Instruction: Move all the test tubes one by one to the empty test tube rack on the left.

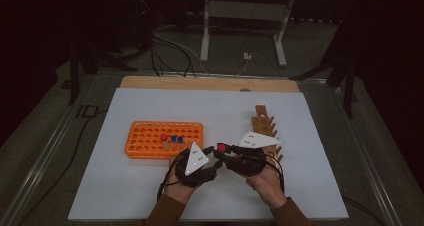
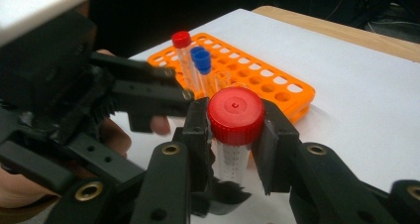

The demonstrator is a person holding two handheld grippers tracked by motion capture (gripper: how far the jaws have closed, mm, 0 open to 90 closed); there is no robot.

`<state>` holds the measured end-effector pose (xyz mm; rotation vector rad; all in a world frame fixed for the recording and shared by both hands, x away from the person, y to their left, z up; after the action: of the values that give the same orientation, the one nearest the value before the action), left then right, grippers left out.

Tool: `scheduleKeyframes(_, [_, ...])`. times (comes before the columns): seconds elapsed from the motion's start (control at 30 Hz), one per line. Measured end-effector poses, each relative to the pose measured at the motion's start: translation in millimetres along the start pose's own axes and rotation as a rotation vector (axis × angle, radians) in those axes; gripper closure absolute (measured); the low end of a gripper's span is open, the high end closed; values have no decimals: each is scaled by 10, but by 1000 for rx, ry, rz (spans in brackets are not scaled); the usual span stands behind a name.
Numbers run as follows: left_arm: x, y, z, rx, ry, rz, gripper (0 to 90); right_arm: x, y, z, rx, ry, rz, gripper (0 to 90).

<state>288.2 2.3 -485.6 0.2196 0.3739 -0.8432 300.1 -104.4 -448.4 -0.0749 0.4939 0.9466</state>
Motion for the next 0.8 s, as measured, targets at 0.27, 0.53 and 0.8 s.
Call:
scheduleKeyframes(0.27, [-2,-19,-13,2,6,-43,743,14,27,-11,-5,6,15,689])
scheduleKeyframes(0.53, [-66,107,-28,-32,6,-19,746,-57,-30,44,32,-57,46,328])
scheduleKeyframes(0.8, [-240,280,28,-63,-34,25,746,-100,-199,34,21,-60,-36,144])
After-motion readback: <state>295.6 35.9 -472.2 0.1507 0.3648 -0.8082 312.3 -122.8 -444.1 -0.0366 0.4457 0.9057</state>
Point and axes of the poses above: each handheld gripper's, and its own axes: x roughly forward along the jaws, z roughly out of its top, y roughly to its left, the point moved 6 cm from there along x, roughly forward along the jaws
